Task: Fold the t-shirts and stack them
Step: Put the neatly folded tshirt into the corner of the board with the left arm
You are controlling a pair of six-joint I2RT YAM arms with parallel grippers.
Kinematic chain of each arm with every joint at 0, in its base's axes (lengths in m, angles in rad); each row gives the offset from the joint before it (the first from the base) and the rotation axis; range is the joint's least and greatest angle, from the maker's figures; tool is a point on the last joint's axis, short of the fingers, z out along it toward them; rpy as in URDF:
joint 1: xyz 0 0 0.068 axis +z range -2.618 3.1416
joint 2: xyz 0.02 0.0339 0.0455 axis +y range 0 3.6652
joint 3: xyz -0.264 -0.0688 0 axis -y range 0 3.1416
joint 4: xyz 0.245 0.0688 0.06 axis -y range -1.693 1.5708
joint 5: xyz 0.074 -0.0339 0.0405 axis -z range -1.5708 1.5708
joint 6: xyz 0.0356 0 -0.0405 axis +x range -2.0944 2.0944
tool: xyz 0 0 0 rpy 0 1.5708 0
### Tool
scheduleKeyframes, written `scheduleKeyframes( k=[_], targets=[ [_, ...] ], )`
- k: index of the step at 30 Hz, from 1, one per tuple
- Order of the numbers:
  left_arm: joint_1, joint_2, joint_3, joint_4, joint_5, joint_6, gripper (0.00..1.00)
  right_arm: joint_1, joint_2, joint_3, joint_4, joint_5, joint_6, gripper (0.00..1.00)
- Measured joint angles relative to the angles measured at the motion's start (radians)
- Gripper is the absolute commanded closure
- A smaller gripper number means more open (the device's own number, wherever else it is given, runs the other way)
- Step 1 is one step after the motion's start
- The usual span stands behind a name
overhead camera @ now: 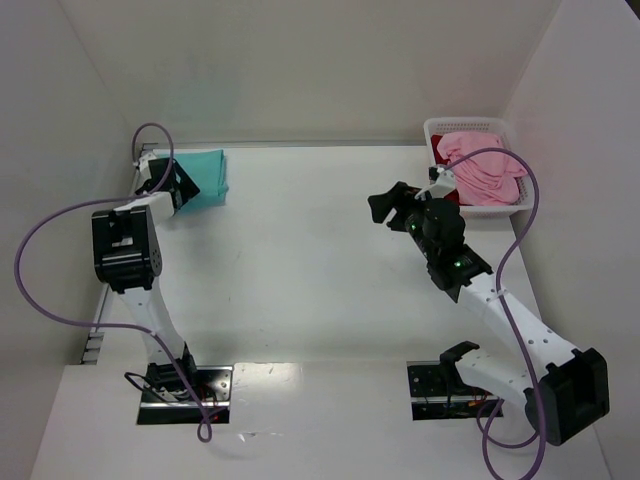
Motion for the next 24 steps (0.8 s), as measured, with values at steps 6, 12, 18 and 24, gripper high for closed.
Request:
scheduleKeyframes(
  k=[6,12,18,24],
  targets=[
    [0.011,0.051,0.093,-0.078,0.000,0.026,0.00,0.000,0.005,0.000,-0.004,0.008,-0.004,0.24],
    [0.025,0.082,0.143,-0.128,0.008,0.028,0.00,0.000,0.011,0.000,-0.005,0.021,-0.005,0.24],
    [0.040,0.102,0.173,-0.156,0.021,0.029,0.00,0.000,0.017,0.000,-0.006,0.023,-0.008,0.24],
    [0.062,0.113,0.192,-0.164,0.048,0.028,0.00,0.000,0.017,0.000,-0.005,0.024,-0.008,0.24]
  ],
)
